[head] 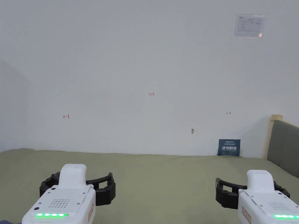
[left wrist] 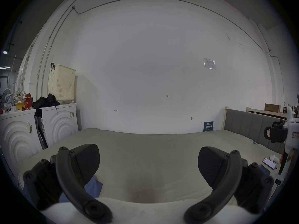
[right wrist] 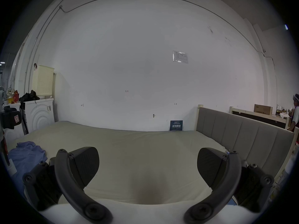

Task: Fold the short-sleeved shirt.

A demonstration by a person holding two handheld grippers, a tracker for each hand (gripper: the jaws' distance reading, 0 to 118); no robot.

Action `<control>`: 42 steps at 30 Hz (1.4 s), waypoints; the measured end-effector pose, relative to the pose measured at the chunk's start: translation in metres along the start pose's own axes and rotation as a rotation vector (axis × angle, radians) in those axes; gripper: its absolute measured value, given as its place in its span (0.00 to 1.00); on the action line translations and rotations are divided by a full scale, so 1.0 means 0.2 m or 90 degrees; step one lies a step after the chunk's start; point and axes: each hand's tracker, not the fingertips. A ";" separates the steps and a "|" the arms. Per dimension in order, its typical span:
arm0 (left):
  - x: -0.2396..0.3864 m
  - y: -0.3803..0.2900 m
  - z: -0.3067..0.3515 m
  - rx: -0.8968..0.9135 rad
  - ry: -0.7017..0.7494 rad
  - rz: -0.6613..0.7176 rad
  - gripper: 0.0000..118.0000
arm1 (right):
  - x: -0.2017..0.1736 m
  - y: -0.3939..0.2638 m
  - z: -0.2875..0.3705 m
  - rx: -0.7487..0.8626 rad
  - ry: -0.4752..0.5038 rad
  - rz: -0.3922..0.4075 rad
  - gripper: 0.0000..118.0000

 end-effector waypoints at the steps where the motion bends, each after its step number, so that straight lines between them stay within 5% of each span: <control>1: 0.00 0.00 0.00 -0.001 -0.001 0.000 1.00 | 0.00 0.00 0.00 0.003 -0.001 0.001 1.00; 29: 0.01 0.04 -0.02 0.015 0.007 -0.002 1.00 | 0.02 0.03 -0.01 0.007 0.009 -0.004 1.00; 31: 0.02 0.02 -0.01 0.012 0.000 -0.017 1.00 | 0.02 0.02 0.00 -0.004 0.002 -0.001 0.95; 32: 0.02 0.00 0.00 0.013 -0.005 -0.023 1.00 | 0.02 0.02 0.01 -0.007 0.007 -0.004 0.81; 33: 0.02 -0.01 0.01 0.012 -0.022 -0.025 0.97 | 0.01 0.01 0.00 -0.025 0.009 -0.001 0.28; 34: 0.04 -0.03 0.01 0.003 -0.021 -0.029 0.87 | 0.00 -0.01 -0.02 -0.054 -0.019 0.027 0.00; 36: 0.06 -0.05 0.00 0.006 -0.001 -0.062 0.00 | -0.01 -0.08 -0.02 -0.047 -0.027 0.027 0.00; 37: 0.08 -0.07 -0.02 0.021 0.061 -0.077 0.00 | 0.00 -0.09 -0.02 -0.061 -0.008 0.014 0.00; 39: 0.03 -0.07 -0.06 0.018 -0.016 -0.018 0.00 | -0.01 -0.11 0.00 -0.068 -0.011 0.013 0.00; 42: 0.05 -0.06 -0.06 0.005 0.007 -0.036 0.00 | -0.04 -0.13 0.00 -0.071 -0.004 0.016 0.00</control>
